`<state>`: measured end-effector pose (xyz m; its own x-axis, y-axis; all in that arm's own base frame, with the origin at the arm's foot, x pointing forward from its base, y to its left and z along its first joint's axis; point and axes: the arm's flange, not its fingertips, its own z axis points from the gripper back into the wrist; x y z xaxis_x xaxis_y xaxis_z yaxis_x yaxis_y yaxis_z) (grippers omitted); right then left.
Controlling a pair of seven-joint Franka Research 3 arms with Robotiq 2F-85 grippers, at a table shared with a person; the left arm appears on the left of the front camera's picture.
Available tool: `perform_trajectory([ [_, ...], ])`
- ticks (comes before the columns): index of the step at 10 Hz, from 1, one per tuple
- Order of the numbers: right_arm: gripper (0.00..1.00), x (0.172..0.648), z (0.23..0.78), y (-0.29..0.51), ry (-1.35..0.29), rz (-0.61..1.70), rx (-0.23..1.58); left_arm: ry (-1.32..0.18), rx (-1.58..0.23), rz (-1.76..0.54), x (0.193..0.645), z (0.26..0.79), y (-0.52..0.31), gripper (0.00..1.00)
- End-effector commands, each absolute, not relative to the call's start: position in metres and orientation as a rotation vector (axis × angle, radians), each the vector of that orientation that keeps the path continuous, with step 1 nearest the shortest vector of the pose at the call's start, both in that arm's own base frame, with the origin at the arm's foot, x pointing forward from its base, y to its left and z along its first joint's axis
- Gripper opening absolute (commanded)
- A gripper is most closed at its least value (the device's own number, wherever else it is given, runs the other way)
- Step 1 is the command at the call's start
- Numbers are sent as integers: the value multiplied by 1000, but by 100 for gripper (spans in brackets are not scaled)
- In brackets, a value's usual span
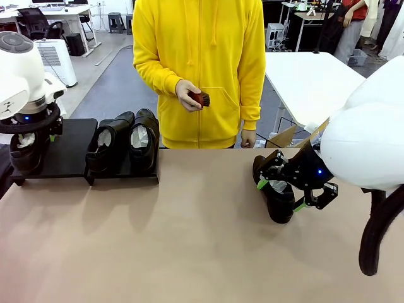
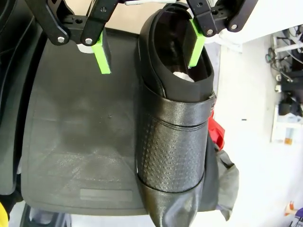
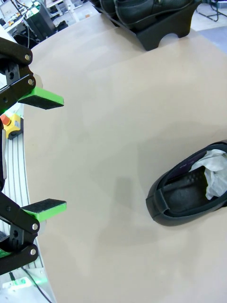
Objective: Organize the shoes by placing them on the stand.
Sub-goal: Pick up one Shoe and place it in the middle of the table.
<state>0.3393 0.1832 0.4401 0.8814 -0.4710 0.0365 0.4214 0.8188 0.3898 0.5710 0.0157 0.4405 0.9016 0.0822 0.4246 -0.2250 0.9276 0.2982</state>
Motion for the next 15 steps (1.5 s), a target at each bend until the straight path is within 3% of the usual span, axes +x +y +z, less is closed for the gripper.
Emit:
perform_trajectory([
  [1,100,343,441,181,-133,-455,383,-440,355,156,573,446,17,78],
  [4,100,343,441,181,-133,-455,383,-423,350,162,572,442,15,78],
  [6,100,343,441,181,-133,-455,383,-517,277,127,539,504,-36,78],
  [9,100,340,448,182,-154,-439,358,-333,204,22,484,552,-66,78],
  [12,100,389,452,180,-106,-343,350,-292,113,63,462,574,-52,78],
  [15,100,436,460,201,-211,-223,86,-323,157,12,464,567,-80,78],
])
